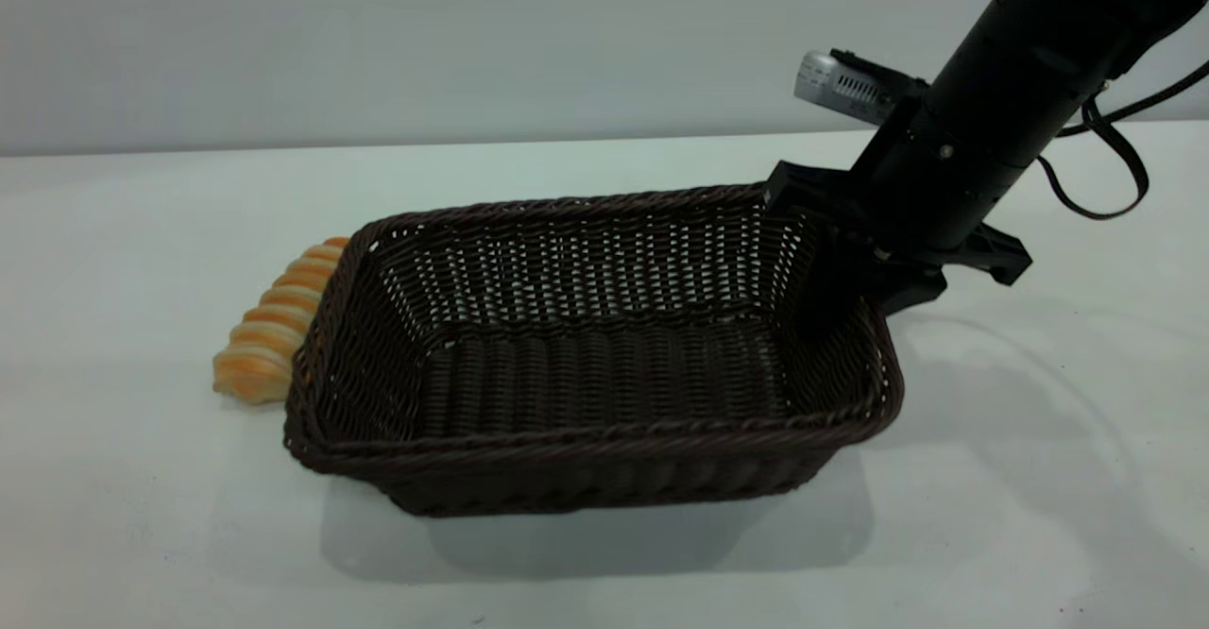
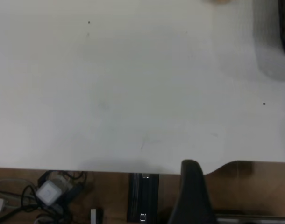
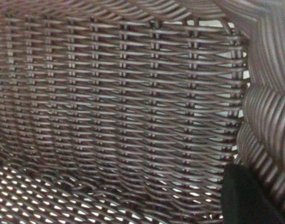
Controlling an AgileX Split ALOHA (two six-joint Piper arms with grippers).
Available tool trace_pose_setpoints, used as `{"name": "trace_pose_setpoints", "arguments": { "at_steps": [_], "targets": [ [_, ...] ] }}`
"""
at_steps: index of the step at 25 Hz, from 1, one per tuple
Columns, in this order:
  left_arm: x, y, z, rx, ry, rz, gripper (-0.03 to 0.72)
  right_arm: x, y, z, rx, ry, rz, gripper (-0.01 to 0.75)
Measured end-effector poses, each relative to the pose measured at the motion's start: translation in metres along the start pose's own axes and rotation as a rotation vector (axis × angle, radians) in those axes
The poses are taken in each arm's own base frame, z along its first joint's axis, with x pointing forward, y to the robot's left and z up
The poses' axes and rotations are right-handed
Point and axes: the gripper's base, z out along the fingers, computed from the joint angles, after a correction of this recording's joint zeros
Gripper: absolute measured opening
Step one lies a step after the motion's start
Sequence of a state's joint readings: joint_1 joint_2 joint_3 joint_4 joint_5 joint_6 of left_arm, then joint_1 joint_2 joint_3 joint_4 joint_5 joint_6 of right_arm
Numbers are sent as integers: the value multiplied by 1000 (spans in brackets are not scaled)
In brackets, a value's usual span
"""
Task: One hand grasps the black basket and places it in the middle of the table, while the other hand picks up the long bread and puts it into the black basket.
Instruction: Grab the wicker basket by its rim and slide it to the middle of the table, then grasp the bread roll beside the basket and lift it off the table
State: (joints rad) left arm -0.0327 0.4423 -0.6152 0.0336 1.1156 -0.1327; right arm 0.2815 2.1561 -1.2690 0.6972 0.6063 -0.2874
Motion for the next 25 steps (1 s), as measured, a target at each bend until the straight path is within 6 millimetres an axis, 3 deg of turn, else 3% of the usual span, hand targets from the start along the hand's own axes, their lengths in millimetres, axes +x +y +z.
{"name": "trace_pose_setpoints", "arguments": {
  "at_steps": [3,10,14,21,25],
  "targets": [
    [0,0,0,-1,5,1,577,0,0,0,1,-4,1,150],
    [1,0,0,-4,7,6,577,0,-3,-1,25,3,-35,420],
    [1,0,0,-4,8,6,577,-2,-13,-9,38,22,-41,517],
    [1,0,0,-3,15,6,577,-12,-34,-61,23,-7,-12,543],
    [1,0,0,-2,16,6,577,-11,-27,-97,6,-34,-69,543]
  ]
}}
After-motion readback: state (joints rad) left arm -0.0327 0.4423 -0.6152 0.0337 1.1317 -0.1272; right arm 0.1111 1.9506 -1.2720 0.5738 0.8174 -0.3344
